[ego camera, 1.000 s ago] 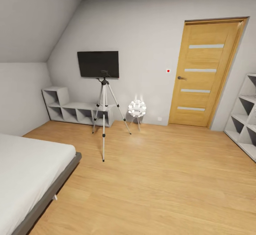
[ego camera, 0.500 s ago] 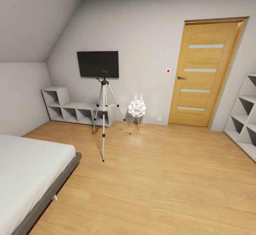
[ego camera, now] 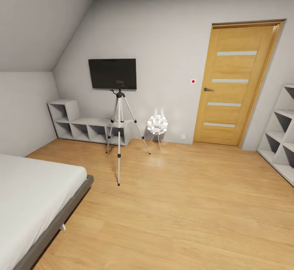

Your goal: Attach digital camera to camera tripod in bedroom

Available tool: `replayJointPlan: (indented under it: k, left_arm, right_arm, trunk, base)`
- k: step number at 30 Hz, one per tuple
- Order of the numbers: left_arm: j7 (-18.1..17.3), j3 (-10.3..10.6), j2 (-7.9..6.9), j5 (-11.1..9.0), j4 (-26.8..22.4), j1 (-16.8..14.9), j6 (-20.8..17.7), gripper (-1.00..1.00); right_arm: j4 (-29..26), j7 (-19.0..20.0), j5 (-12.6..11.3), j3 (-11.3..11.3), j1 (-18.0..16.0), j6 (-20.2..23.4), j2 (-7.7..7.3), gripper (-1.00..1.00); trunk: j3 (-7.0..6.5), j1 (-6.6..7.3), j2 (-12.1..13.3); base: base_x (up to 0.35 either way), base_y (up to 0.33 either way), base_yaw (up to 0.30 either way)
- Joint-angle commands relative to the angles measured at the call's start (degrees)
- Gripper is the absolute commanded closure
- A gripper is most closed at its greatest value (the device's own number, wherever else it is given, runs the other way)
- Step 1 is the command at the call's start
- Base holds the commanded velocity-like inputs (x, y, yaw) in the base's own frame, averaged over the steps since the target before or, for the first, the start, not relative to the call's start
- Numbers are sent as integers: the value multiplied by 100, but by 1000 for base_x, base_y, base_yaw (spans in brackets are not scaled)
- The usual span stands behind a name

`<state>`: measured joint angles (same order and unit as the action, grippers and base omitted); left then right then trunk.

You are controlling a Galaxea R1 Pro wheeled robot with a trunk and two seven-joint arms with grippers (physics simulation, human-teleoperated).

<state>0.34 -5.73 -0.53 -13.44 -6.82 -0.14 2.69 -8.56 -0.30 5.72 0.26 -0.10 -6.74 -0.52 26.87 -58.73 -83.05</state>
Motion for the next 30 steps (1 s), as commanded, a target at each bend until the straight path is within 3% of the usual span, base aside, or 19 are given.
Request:
replayJointPlan:
  k: [1, 2, 3, 8, 9, 10, 11, 12, 16, 18, 19, 24, 27, 30]
  left_arm:
    - [14, -25, -44, -220, -585, -2, -253, -100]
    - [18, -23, -61, -271, -820, -2, -409, -100]
    - [30, -20, -114, -344, -1340, -3, -836, -100]
    - [152, -21, -324, -437, -2809, -8, -2383, -100]
    - [257, -22, -381, -456, -3366, -37, -3024, -100]
    - [322, -23, -399, -462, -3623, -69, -3318, -100]
    - [540, -23, -434, -474, -4289, -281, -4007, -100]
    - [617, -24, -440, -478, -4455, -387, -4163, -100]
    - [868, -27, -440, -519, -4836, -967, -4542, -100]
    - [968, -30, -413, -536, -4799, -1509, -4665, -100]
    - [1039, -32, -234, -534, -4267, -2394, -4722, -100]
    - [1067, -21, 197, -510, -3819, -2973, -4509, -100]
    - [1083, 10, 470, -468, -3664, -3137, -4239, -100]
    - [1097, 74, 653, -423, -3601, -3221, -3969, -100]
  right_arm:
    - [-708, -21, 64, -12, -1, 210, 5, -100]
    - [-966, -27, 60, -18, -6, 343, 7, -100]
    - [-1496, -47, 54, -30, -33, 703, 12, -100]
    - [-2702, -174, 25, -58, -376, 1692, 45, -100]
    - [-3011, -249, 11, -65, -673, 1989, 59, -100]
    - [-3114, -292, 4, -68, -851, 2108, 64, -100]
    - [-3251, -440, -13, -76, -1420, 2386, 83, -100]
    - [-3242, -489, -19, -79, -1608, 2462, 89, -100]
    - [-3045, -623, -66, -102, -2275, 2682, 100, -100]
    - [-2868, -669, -158, -124, -2652, 2763, 98, -100]
    - [-2756, -687, -359, -141, -3057, 2887, 66, -100]
    - [-2911, -662, -487, -142, -3234, 3171, 50, -100]
    - [-3125, -638, -520, -138, -3277, 3384, 71, -100]
    - [-3408, -624, -507, -104, -3299, 3565, 94, -100]
  trunk:
    - [6, 0, -3]
    - [6, 0, -3]
    - [6, 0, -3]
    - [6, 0, -3]
    - [6, 0, -3]
    - [6, 0, -3]
    - [6, 0, -3]
    - [6, 0, -3]
    - [6, 0, -3]
    - [6, 0, -3]
    - [6, 0, -3]
    - [6, 0, -3]
    - [6, 0, -3]
    - [6, 0, -3]
  base:
    - [0, 0, 0]
    - [0, 0, 0]
    - [0, 0, 0]
    - [0, 0, 0]
    - [0, 0, 0]
    - [0, 0, 0]
    - [0, 0, 0]
    - [0, 0, 0]
    - [0, 0, 0]
    - [0, 0, 0]
    - [0, 0, 0]
    - [0, 0, 0]
    - [0, 0, 0]
    - [0, 0, 0]
